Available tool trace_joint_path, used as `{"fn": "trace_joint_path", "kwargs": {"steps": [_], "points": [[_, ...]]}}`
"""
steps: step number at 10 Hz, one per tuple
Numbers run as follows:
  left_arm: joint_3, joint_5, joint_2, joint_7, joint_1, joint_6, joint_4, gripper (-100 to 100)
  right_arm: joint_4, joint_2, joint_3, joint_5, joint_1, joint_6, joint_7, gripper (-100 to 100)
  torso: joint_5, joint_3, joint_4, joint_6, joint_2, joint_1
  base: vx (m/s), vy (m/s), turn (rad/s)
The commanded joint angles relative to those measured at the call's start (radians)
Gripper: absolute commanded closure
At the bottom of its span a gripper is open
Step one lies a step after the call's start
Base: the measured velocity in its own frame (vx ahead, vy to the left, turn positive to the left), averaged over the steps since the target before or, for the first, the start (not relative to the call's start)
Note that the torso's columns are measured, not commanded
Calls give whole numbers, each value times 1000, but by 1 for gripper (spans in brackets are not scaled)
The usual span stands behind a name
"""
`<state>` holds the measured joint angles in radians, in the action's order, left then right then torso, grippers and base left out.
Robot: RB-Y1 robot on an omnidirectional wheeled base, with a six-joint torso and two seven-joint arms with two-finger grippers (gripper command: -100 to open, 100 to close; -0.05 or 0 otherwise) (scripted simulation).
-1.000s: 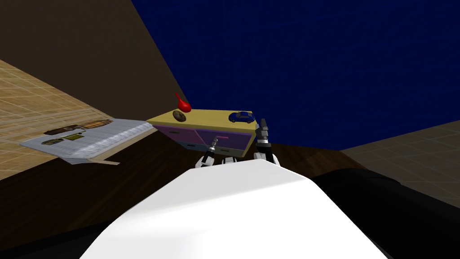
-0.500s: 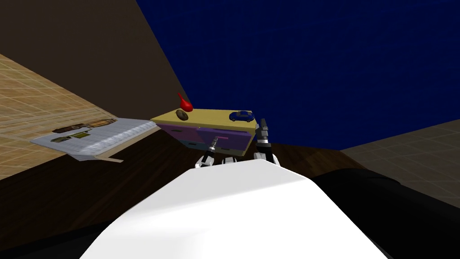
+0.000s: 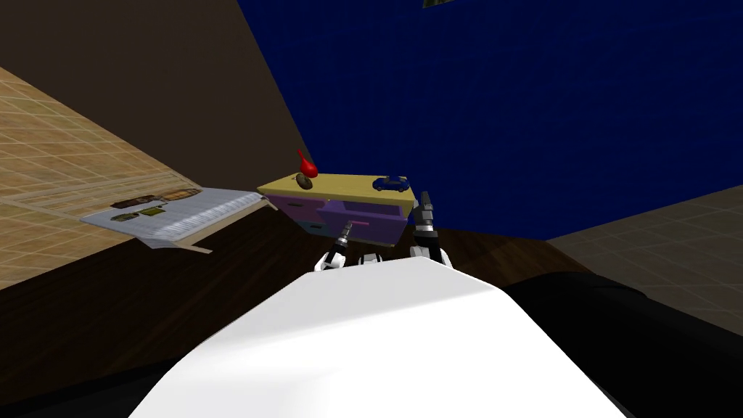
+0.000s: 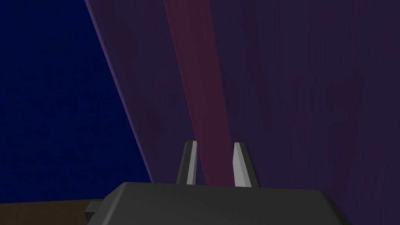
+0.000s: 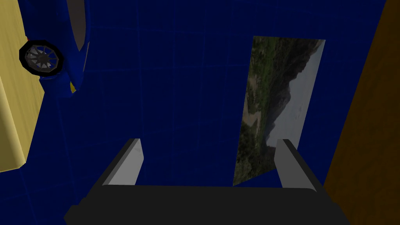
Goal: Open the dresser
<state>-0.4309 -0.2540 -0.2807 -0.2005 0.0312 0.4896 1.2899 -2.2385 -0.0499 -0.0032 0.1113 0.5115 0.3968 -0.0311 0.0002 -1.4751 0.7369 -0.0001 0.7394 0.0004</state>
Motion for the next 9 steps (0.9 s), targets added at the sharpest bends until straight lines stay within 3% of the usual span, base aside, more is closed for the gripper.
{"fn": "trace_joint_path", "kwargs": {"steps": [1,2,3,9], "points": [[-12,-3,-11,0,15,-3,14,100,0,0,0,0,0,0,0,0,0,0,0,0,0,1,-189,68,29],[-10,-2,-7,-1,13,-3,17,100,0,0,0,0,0,0,0,0,0,0,0,-1,-1,1,-95,29,1],[-9,-11,-14,0,1,-48,48,-100,0,0,0,0,0,0,0,0,-1,-4,1,0,-7,-1,-47,4,59],[-1,-36,-31,1,-44,-176,145,-100,0,0,0,0,0,0,0,0,0,0,1,0,-1,0,-29,-2,45]]}}
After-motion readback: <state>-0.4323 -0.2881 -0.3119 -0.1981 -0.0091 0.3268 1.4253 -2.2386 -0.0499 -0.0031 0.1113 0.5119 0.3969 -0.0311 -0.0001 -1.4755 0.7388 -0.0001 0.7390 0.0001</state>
